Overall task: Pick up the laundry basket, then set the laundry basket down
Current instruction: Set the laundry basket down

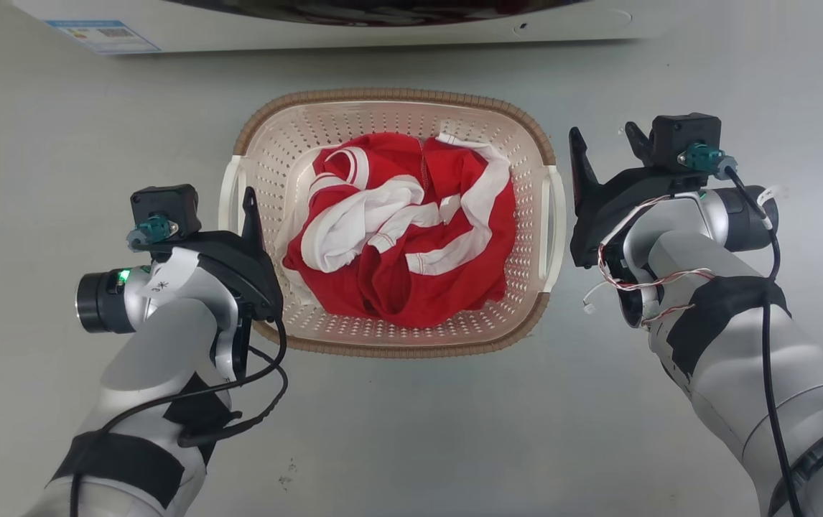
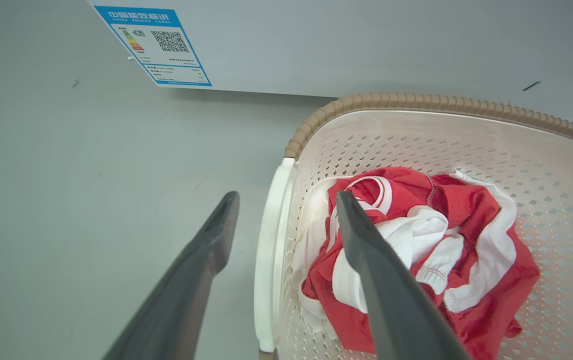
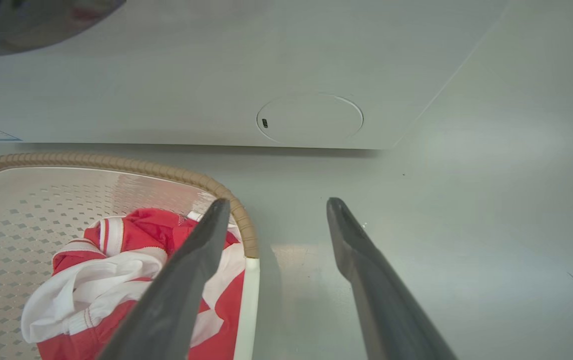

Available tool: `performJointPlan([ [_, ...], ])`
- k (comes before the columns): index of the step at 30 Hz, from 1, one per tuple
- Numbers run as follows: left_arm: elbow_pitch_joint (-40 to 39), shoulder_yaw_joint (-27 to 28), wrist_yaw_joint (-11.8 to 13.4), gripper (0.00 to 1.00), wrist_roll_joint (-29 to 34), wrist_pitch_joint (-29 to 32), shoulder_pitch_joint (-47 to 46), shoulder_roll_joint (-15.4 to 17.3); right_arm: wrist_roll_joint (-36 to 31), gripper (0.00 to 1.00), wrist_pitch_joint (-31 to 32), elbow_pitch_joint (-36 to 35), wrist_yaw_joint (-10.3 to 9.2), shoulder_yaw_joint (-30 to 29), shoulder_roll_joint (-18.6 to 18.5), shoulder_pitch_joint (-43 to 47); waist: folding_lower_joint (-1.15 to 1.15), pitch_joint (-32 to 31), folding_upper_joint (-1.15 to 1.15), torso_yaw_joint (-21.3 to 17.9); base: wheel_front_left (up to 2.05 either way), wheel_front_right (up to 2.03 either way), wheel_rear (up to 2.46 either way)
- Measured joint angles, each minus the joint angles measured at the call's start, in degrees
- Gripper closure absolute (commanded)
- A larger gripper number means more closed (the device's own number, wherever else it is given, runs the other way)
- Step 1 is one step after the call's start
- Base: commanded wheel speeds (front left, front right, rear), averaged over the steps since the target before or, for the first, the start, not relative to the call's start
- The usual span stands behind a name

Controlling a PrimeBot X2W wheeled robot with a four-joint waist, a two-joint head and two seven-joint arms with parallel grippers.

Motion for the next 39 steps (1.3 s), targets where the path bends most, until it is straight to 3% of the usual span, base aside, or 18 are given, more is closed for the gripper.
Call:
performJointPlan([
  [17, -9.0, 3.6, -0.4, 0.0, 1.3, 0.0, 8.4, 0.4, -0.6, 0.0, 0.0, -4.6, 0.43, -4.4, -1.6, 6.4, -0.01, -10.3, 0.0, 0.2, 0.0, 0.0, 0.0],
  [39, -26.0, 8.5, 0.1, 0.0, 9.3, 0.0, 29.4, 3.7, -6.3, 0.0, 0.0, -16.0, -0.2, -11.8, -5.1, 24.8, 0.0, -26.0, -0.01, 0.6, 0.0, 0.0, 0.0],
])
